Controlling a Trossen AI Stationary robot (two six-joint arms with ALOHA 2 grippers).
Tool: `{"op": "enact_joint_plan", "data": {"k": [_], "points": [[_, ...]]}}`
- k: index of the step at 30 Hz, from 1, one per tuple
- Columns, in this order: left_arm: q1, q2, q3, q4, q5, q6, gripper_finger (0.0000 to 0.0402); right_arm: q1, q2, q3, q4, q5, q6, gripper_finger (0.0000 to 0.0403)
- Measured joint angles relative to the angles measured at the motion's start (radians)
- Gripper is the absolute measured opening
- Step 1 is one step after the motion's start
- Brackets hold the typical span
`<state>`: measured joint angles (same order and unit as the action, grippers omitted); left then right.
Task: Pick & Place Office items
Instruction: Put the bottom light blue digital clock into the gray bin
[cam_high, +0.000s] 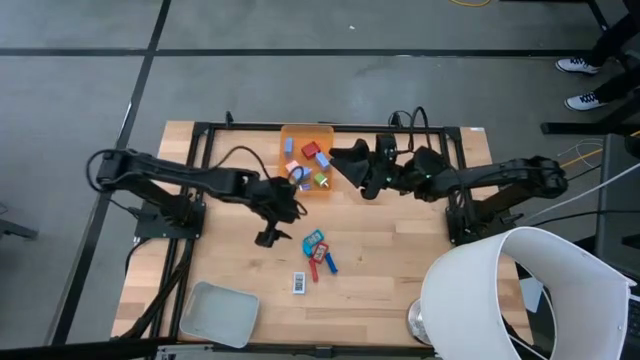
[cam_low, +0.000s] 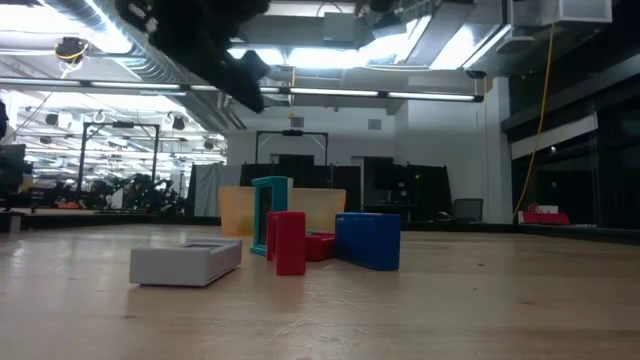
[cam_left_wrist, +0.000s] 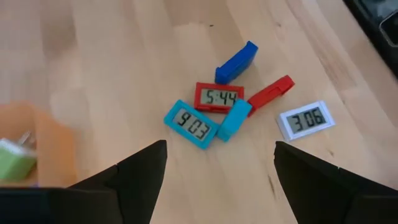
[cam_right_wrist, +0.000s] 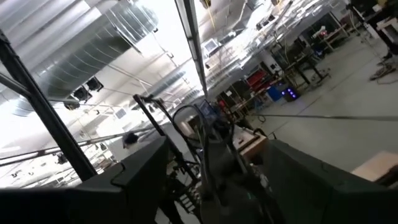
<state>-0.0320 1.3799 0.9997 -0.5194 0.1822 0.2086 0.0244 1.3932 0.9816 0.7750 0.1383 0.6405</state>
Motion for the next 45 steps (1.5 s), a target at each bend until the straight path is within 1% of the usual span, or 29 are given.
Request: {"op": "enact_joint_plan", "data": {"k": [3,6,11,16,21,27,31,38,45], "points": [[-0.017,0.045,0.000,0.047,0.001,0.023,0.0289,-0.012,-0.014,0.001,-0.015,0.000,-0.018,0.0261],[-0.035,0.085,0.000,0.085,0.004,0.015,0.0289,-0.026,-0.022,0.001,-0.049,0.001,-0.024,0.0261],[-0.069,0.129,0.000,0.111,0.000,-0.012,0.0289,-0.043,-0.025,0.001,-0.056,-0.067,-0.024,0.0261],[-0.090,0.191,0.000,0.122,-0.008,-0.012,0.0289,-0.043,-0.025,0.001,-0.092,-0.076,-0.023,0.0261],[-0.098,0.247,0.000,0.165,-0.062,-0.012,0.0283,-0.043,-0.025,0.001,-0.095,-0.078,-0.023,0.0261],[-0.097,0.271,0.000,0.208,-0.059,-0.012,0.0269,-0.043,-0.025,0.001,-0.096,-0.079,-0.020,0.0261],[-0.097,0.281,0.000,0.220,-0.038,-0.012,0.0264,-0.043,-0.025,0.001,-0.096,-0.079,-0.021,0.0261],[-0.097,0.326,0.000,0.229,-0.031,-0.013,0.0253,-0.043,-0.025,0.001,-0.096,-0.079,-0.021,0.0261],[-0.097,0.326,0.000,0.258,-0.032,-0.015,0.0236,-0.043,-0.025,0.001,-0.103,-0.079,-0.021,0.0261]]}}
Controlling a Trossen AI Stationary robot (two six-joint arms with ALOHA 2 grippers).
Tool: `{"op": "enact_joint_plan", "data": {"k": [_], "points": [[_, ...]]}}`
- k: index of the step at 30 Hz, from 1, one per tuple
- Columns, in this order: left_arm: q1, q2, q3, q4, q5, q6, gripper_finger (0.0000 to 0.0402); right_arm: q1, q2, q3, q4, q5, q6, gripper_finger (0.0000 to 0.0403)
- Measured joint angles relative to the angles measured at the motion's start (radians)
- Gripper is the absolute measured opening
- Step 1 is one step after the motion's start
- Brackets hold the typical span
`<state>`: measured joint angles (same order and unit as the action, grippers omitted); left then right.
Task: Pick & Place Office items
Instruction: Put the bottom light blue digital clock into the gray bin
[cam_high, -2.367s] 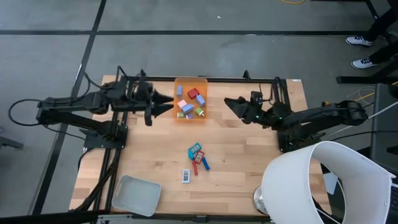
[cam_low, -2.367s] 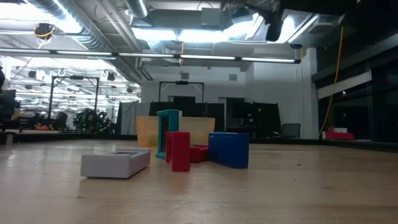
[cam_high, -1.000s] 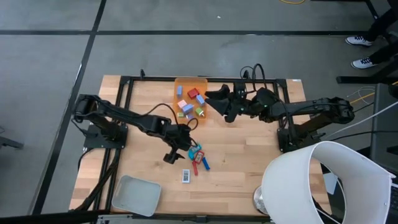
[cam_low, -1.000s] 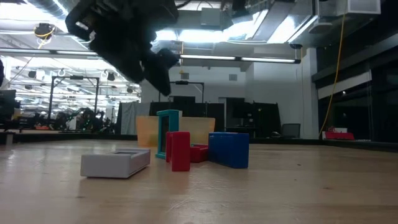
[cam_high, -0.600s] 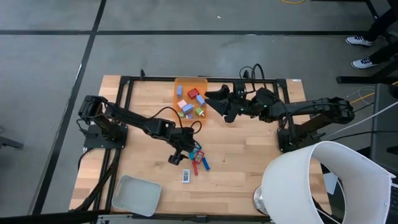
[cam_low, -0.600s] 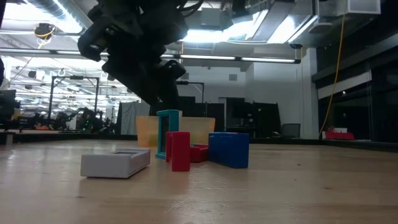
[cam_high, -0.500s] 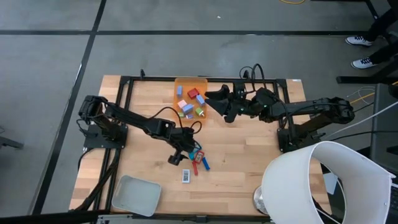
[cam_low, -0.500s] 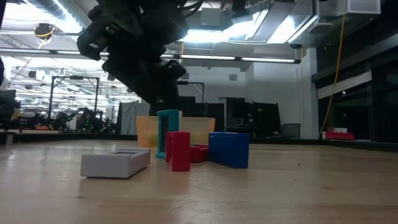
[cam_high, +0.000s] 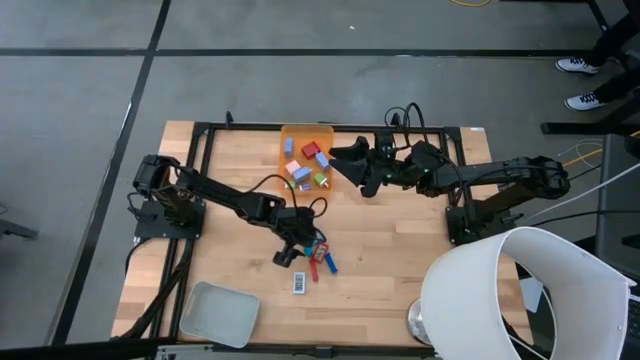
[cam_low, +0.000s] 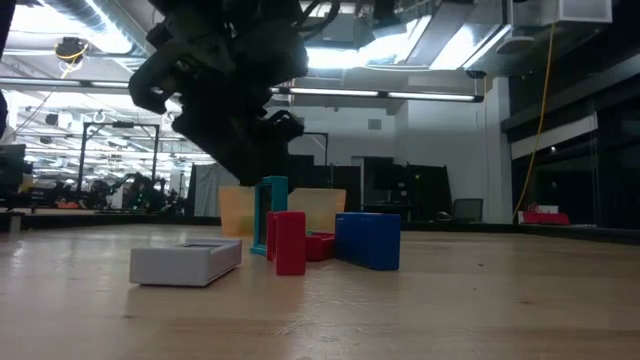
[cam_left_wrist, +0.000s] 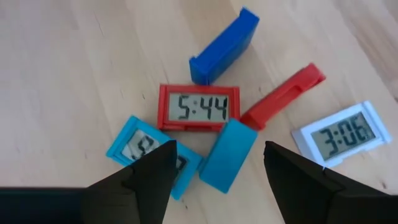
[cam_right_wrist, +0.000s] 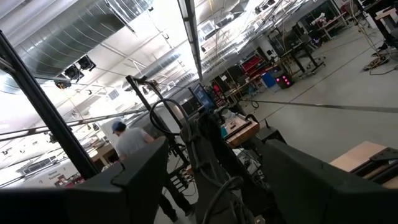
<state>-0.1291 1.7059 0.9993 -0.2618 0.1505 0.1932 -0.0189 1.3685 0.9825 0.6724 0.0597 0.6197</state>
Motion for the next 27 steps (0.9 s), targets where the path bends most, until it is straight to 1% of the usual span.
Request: {"op": "enact_joint_plan", "data": {"k": [4,9,12,15,19,22,24,27], "points": [[0.000,-0.002,0.000,0.024,-0.002,-0.008,0.0214,0.000,0.000,0.000,0.000,0.000,0.000,0.0261],[0.000,-0.002,0.000,0.052,-0.002,-0.039,0.0170,0.000,0.000,0.000,0.000,0.001,0.000,0.0261],[0.000,-0.002,0.000,0.053,0.000,-0.058,0.0137,0.000,0.000,0.000,0.000,0.003,0.000,0.0261],[0.003,-0.002,0.000,0.053,0.005,-0.116,0.0100,0.000,0.000,0.000,0.000,0.003,0.000,0.0261],[0.005,-0.002,0.000,0.053,0.047,-0.181,0.0045,0.000,0.000,0.000,0.000,0.003,0.000,0.0261],[0.005,-0.002,0.000,0.053,0.055,-0.203,0.0012,0.000,0.000,0.000,0.000,0.003,0.000,0.0261],[0.006,-0.003,0.000,0.053,0.056,-0.225,0.0004,0.000,0.000,0.000,0.000,0.003,0.000,0.0261],[0.008,-0.003,0.000,0.053,0.055,-0.251,0.0004,0.000,0.000,0.000,0.000,0.003,0.000,0.0261]]}}
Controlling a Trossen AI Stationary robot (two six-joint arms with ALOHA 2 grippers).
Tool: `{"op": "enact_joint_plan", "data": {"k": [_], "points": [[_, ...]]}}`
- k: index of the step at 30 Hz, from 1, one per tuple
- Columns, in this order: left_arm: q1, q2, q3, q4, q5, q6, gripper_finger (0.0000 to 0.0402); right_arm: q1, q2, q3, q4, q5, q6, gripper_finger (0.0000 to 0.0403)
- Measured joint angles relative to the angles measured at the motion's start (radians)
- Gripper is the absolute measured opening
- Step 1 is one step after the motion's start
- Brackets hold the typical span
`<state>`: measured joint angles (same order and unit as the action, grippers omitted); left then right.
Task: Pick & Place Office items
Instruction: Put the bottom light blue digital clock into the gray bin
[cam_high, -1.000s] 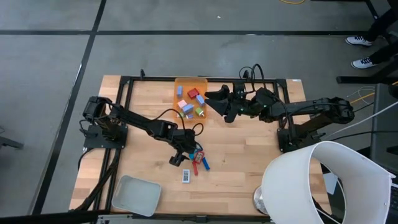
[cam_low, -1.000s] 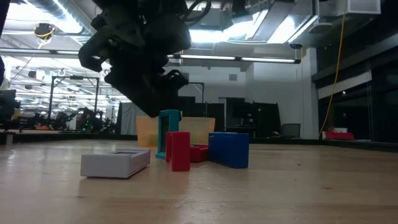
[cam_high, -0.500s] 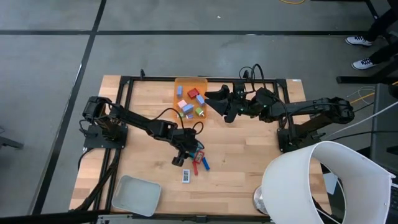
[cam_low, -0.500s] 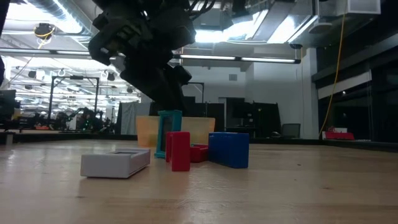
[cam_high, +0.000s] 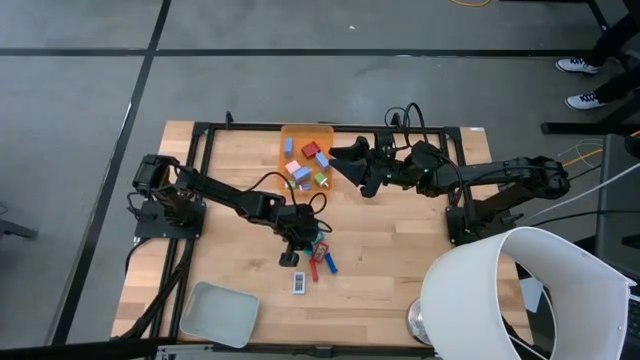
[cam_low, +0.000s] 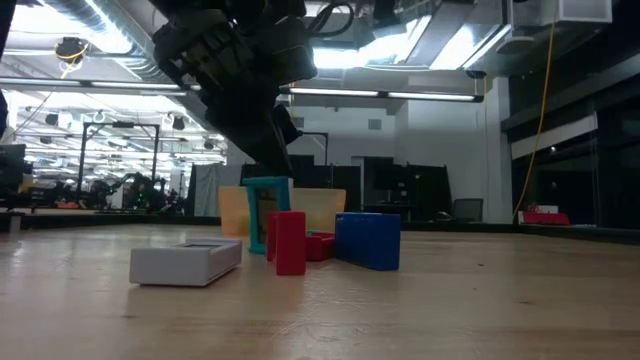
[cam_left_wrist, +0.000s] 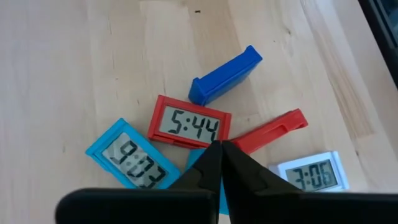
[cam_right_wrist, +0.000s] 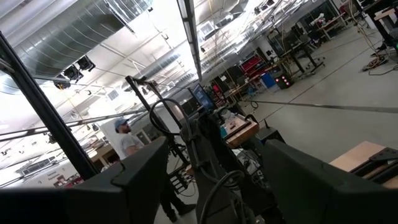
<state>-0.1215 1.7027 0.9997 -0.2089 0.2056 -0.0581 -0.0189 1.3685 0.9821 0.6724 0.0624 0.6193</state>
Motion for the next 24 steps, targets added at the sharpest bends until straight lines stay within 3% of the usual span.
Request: {"op": "enact_joint_plan", "data": {"k": [6,17,24], "points": [[0.006,0.000,0.000,0.000,-0.002,0.001,0.0021,0.000,0.000,0.000,0.000,-0.024,-0.001,0.0261],[0.066,-0.004,0.000,0.006,-0.023,-0.005,0.0156,0.000,0.000,0.000,0.000,-0.052,0.001,0.0261],[0.077,-0.045,0.000,0.078,0.046,0.011,0.0223,0.000,0.000,0.000,0.000,-0.052,0.000,0.0261]]}}
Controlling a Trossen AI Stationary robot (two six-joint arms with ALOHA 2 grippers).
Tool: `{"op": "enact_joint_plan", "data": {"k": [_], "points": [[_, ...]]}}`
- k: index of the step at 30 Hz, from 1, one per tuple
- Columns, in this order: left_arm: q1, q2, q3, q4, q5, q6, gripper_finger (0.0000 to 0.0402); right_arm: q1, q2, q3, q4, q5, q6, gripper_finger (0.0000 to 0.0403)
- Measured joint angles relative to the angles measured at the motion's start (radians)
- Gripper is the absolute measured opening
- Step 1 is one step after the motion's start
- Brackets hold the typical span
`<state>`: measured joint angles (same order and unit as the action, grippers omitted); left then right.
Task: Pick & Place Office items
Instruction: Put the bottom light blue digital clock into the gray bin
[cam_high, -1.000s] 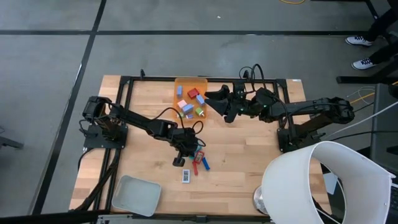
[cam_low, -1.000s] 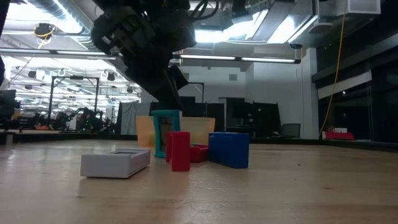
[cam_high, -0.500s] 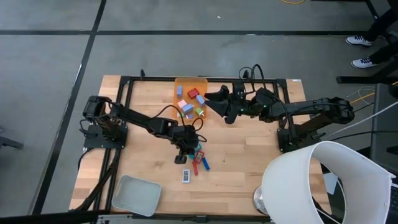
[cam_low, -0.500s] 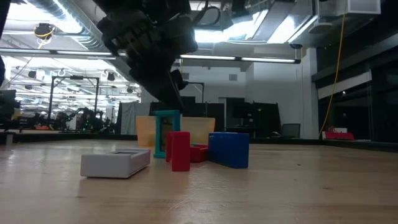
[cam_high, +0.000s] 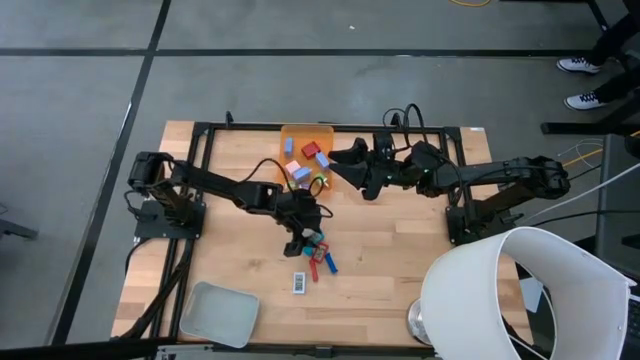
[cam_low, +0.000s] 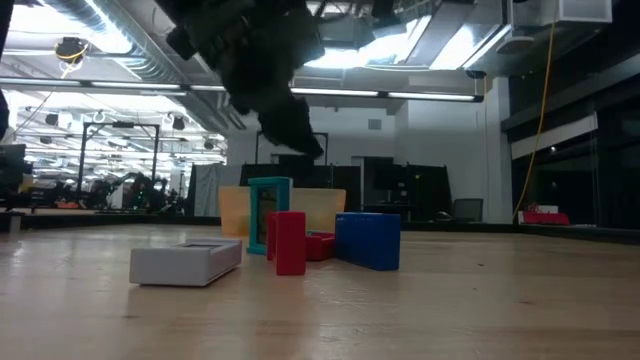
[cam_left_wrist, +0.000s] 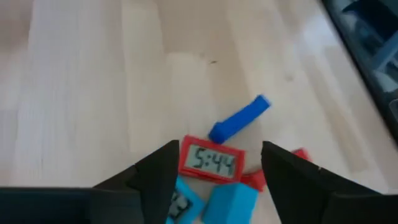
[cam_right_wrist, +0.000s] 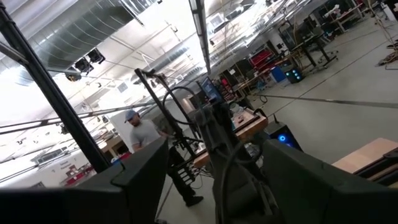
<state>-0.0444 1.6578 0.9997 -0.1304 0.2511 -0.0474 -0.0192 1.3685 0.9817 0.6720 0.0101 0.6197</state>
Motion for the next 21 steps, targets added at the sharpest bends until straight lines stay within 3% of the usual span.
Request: {"op": "enact_joint_plan", "data": {"k": [6,14,21], "points": [[-0.032,-0.026,0.020,-0.103,-0.034,0.106,0.0256,0.000,0.000,0.000,-0.008,-0.003,0.000,0.0261],[-0.112,-0.001,0.021,-0.169,-0.159,0.181,0.0254,0.000,0.000,0.000,-0.009,-0.003,-0.003,0.0261],[-0.103,0.027,0.022,-0.174,-0.166,0.183,0.0253,0.000,0.000,0.000,-0.010,0.001,-0.004,0.0261]]}}
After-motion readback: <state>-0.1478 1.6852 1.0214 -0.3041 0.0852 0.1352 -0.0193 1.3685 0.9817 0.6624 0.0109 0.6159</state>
